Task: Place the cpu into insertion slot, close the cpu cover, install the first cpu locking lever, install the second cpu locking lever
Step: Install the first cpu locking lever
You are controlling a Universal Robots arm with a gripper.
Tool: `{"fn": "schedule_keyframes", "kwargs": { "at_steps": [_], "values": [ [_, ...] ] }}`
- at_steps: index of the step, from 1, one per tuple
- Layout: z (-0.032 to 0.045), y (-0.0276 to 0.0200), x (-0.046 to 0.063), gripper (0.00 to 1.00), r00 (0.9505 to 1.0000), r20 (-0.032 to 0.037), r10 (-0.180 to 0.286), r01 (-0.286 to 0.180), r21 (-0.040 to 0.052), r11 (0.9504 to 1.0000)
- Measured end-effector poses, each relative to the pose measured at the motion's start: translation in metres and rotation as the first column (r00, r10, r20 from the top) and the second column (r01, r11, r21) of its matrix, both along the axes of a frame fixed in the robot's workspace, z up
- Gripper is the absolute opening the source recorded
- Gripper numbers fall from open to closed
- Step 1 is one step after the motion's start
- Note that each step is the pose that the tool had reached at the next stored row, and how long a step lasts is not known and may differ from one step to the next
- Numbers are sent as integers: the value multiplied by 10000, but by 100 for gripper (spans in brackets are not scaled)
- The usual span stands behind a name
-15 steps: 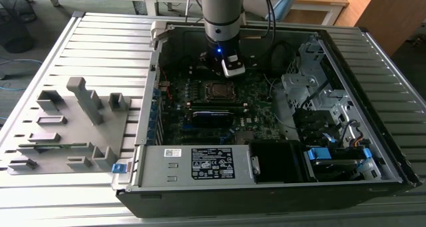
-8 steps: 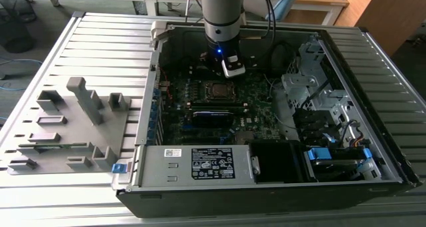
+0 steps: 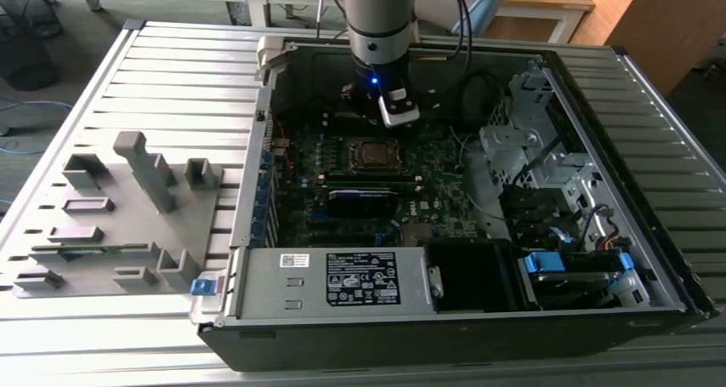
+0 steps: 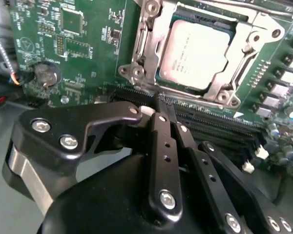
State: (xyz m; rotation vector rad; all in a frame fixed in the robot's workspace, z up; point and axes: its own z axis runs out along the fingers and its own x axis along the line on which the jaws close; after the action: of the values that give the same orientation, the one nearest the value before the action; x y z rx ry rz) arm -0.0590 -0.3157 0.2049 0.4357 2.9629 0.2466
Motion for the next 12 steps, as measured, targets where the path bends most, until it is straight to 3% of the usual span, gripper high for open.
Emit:
{"fn": "schedule_keyframes", "kwargs": {
  "at_steps": [9, 12],
  "values": [
    [149, 0, 2, 10, 10000, -16, -2, 2, 1, 10000],
    [165, 0, 5, 10, 10000, -30, -5, 5, 2, 10000]
  ]
}}
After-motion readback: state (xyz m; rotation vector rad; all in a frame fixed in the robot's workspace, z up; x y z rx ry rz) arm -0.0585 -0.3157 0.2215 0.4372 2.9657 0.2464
